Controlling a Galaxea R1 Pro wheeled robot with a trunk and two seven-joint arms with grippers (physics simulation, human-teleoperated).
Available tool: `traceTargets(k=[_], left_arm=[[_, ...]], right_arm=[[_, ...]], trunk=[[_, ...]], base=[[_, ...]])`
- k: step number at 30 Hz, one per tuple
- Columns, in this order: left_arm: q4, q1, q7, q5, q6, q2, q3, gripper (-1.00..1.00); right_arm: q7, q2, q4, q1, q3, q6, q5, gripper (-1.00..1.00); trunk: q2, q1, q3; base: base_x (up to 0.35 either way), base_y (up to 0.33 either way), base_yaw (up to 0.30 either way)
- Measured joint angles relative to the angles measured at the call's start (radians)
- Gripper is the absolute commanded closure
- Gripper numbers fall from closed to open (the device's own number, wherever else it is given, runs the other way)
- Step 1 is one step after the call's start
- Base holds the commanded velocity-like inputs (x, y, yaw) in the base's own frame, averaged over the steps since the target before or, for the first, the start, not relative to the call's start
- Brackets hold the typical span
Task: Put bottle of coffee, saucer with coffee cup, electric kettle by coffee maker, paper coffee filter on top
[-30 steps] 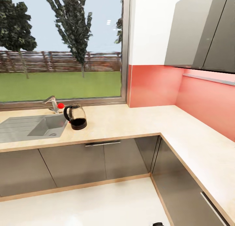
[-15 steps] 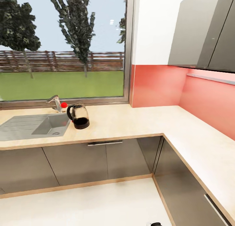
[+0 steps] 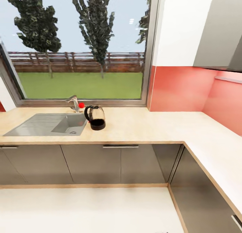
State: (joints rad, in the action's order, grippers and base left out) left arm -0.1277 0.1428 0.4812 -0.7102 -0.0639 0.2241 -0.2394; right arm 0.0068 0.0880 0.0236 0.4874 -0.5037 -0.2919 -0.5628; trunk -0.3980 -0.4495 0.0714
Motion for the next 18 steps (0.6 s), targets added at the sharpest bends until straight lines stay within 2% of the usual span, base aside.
traceTargets(k=[6,8,18], left_arm=[[0.0,0.0,-0.041,0.002,-0.021,-0.006,0.001,1.0],[0.0,0.0,-0.089,0.007,-0.025,-0.01,0.007,1.0],[-0.001,0.0,-0.098,0.01,-0.026,-0.012,0.011,1.0]], right_arm=[[0.006,-0.012,0.0,-0.006,0.0,0.025,0.001,-1.0],[0.006,-0.013,0.0,-0.009,0.0,0.028,0.001,-1.0],[0.006,-0.013,0.0,-0.018,0.0,0.028,0.002,-1.0]], trunk=[[0.0,0.0,0.004],[0.0,0.0,0.005],[0.0,0.0,0.012]], base=[[0.0,0.0,0.269],[0.0,0.0,0.269],[0.0,0.0,0.269]])
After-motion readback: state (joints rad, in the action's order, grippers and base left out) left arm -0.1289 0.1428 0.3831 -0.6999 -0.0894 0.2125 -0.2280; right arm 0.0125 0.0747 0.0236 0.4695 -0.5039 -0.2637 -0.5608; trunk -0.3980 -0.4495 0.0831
